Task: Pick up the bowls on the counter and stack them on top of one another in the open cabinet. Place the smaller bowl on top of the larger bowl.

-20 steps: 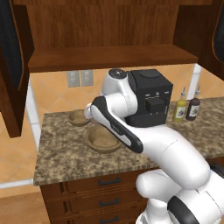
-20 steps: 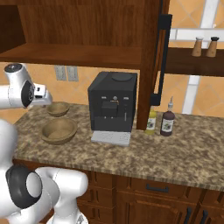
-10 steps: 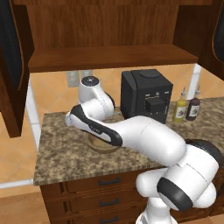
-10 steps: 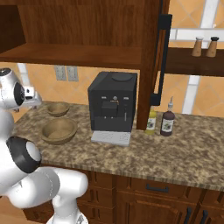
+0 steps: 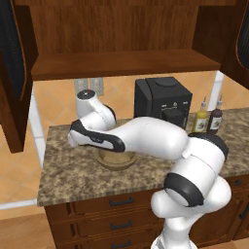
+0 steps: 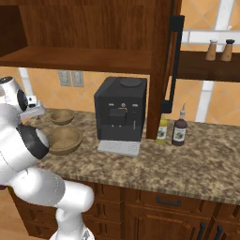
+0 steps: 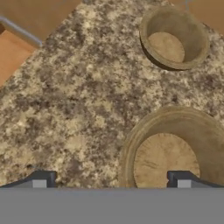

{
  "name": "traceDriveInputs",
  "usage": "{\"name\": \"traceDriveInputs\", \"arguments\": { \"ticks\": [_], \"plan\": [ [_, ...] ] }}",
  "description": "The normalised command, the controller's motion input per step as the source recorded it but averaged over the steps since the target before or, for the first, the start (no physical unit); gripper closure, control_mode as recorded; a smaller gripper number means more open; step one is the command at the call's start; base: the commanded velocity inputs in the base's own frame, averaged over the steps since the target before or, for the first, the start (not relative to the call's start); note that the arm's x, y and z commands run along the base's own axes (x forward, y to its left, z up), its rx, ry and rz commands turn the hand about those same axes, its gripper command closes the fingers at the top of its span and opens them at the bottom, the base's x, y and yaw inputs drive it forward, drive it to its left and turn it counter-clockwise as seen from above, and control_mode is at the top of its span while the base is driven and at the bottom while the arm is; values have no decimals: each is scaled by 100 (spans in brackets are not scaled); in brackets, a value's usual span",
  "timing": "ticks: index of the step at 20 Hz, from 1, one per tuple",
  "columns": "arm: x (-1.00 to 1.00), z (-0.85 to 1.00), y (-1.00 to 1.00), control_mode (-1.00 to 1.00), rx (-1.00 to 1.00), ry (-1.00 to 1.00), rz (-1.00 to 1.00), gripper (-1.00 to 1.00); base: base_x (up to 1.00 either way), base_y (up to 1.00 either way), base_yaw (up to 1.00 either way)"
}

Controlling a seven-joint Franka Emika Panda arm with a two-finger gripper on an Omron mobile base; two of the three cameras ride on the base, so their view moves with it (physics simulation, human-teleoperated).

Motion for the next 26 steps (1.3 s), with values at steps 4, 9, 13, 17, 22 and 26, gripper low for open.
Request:
{"name": "traceDriveInputs", "arguments": {
  "ticks": [4,9,13,17,22,26],
  "plan": [
    [44,-21,0,-100,-6,11,8,-100,0,0,0],
    [20,-39,2,-100,-1,0,7,-100,0,0,0],
    [19,-37,1,-100,-1,0,6,-100,0,0,0],
    [43,-24,0,-100,0,0,4,-100,0,0,0],
    [52,-21,0,-100,0,0,0,-100,0,0,0],
    [43,-1,0,-100,0,0,0,-100,0,0,0]
  ]
}}
